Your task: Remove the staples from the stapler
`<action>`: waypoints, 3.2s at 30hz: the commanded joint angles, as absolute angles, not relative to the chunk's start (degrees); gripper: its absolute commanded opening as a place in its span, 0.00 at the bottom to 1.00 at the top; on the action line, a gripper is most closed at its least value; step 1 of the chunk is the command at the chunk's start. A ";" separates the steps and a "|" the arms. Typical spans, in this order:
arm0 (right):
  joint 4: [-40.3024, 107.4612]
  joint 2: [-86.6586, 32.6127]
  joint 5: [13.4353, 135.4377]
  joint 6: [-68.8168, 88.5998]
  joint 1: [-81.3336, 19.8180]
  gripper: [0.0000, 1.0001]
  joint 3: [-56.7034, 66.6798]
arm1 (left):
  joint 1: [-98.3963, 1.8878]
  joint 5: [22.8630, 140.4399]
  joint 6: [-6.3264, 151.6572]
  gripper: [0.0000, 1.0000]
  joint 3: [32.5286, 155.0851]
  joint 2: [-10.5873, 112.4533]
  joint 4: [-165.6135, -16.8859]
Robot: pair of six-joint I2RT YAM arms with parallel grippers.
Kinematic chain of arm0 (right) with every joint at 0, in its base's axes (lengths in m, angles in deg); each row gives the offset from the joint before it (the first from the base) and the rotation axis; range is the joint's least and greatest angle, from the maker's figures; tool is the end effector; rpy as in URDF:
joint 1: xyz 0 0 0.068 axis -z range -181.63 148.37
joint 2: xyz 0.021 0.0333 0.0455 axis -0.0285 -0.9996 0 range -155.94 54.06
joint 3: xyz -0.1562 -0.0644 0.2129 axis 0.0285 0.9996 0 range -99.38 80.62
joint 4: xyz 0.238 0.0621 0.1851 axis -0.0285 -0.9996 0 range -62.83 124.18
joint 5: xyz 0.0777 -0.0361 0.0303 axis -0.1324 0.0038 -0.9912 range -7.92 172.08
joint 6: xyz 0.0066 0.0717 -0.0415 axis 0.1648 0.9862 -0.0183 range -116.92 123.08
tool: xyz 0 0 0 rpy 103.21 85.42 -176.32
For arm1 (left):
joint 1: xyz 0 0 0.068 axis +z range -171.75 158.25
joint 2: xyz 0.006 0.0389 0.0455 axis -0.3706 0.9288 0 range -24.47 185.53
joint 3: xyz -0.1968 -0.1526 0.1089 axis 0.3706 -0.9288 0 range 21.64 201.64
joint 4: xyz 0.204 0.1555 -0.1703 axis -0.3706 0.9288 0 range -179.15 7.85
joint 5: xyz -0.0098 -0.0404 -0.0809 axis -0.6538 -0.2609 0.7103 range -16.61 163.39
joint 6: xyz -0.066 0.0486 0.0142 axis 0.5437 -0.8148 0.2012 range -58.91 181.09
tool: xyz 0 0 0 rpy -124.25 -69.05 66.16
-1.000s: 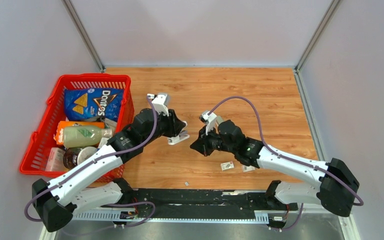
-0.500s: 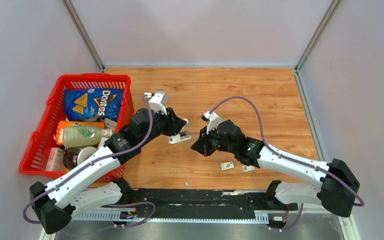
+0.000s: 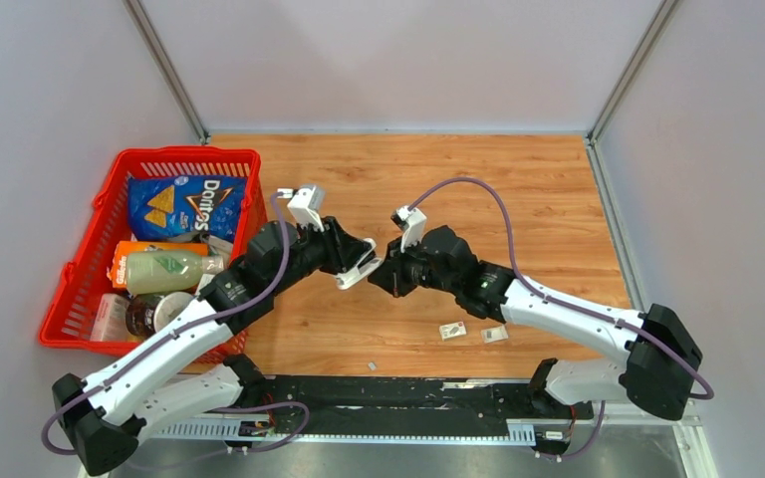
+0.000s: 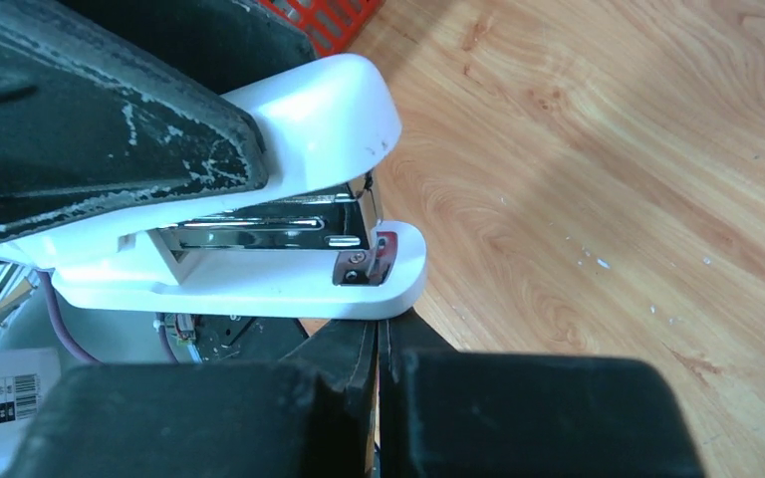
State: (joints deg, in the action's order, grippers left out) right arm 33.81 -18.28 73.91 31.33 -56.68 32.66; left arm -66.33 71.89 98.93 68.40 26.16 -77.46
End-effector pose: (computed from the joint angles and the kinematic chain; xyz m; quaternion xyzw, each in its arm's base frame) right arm 0.2008 0.3053 0.2362 -0.2320 0.8083 0.4022 0.3620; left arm 0.2093 -0.2035 0.3174 0.0388 0.7953 -0.3906 0.4619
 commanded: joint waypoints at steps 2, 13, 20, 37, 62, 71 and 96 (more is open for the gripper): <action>35.94 -19.24 76.72 28.66 -56.30 0.00 25.62 | -66.58 78.74 102.74 0.00 67.96 23.69 -80.09; 32.07 -20.12 75.48 23.56 -55.86 0.00 15.94 | -66.67 90.69 106.25 0.00 64.36 25.36 -84.83; 32.68 -20.82 74.87 20.57 -55.16 0.00 10.58 | -68.07 96.68 110.65 0.00 62.33 26.50 -91.87; 31.88 -25.05 68.63 18.19 -52.78 0.00 -1.91 | -75.54 104.15 113.82 0.00 62.07 31.86 -100.91; 31.37 -20.13 68.63 15.91 -52.70 0.00 -1.48 | -84.51 99.95 105.93 0.00 67.60 37.15 -98.13; 23.11 -11.43 72.23 14.50 -52.69 0.00 7.05 | -84.51 76.57 92.91 0.00 76.65 33.27 -76.00; 8.34 -0.96 97.10 28.47 -52.61 0.14 29.46 | -57.89 57.66 85.00 0.00 87.91 51.98 -74.11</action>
State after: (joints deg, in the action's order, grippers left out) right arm 8.44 -1.67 91.20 24.05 -52.55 26.93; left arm -61.55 56.68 86.28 84.95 49.24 -69.66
